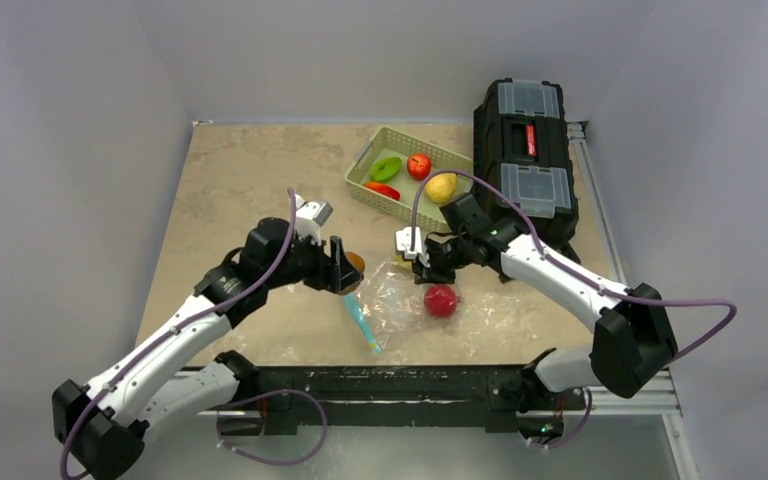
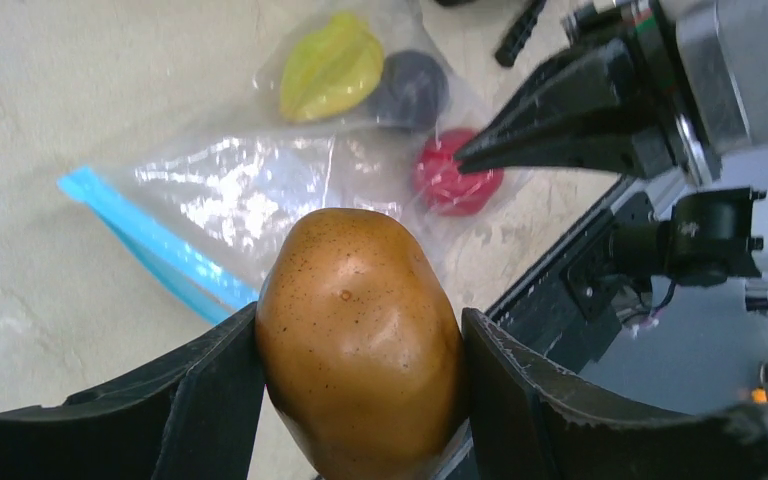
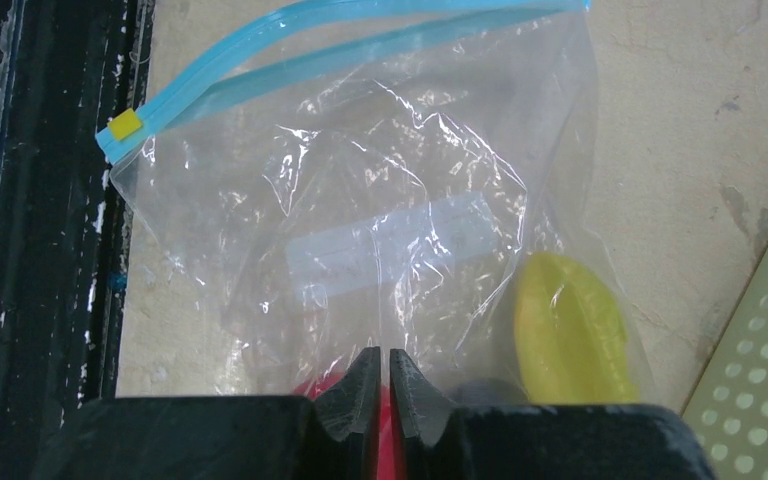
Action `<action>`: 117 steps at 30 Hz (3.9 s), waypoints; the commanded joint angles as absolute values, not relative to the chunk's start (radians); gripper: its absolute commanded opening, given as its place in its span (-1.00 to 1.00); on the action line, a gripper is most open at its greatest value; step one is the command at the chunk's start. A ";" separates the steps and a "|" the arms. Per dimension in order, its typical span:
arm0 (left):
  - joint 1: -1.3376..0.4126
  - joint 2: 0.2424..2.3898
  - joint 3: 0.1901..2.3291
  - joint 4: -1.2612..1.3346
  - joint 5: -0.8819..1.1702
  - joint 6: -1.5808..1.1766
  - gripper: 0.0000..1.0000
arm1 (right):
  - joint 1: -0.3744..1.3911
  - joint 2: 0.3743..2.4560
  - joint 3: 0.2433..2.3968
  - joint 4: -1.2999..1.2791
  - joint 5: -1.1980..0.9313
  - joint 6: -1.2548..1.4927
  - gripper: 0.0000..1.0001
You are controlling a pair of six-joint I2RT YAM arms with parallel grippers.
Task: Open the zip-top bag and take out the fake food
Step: Pick up the fake fruit from the zipper food storage bag, then place the fake fruit in the bin, then pick up the fake fruit from the zipper food storage bag.
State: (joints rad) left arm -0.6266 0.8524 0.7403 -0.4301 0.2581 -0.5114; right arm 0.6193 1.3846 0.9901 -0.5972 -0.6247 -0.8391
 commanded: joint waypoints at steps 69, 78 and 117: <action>-0.399 1.375 1.020 0.087 0.109 -0.567 1.00 | 0.566 1.315 1.001 -0.647 -0.671 -0.920 -0.67; -0.397 1.000 0.673 0.035 0.029 -0.499 1.00 | 0.555 1.311 0.982 -0.619 -0.656 -0.919 -0.51; -0.444 0.522 0.245 -0.232 0.251 -0.685 -0.14 | 0.507 1.278 0.793 -0.667 -0.443 -1.187 0.24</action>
State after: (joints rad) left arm -0.4229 0.4889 0.2756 -0.3042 0.1970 -0.6720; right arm 0.5083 1.2564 0.8074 -0.7326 -0.5270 -1.2110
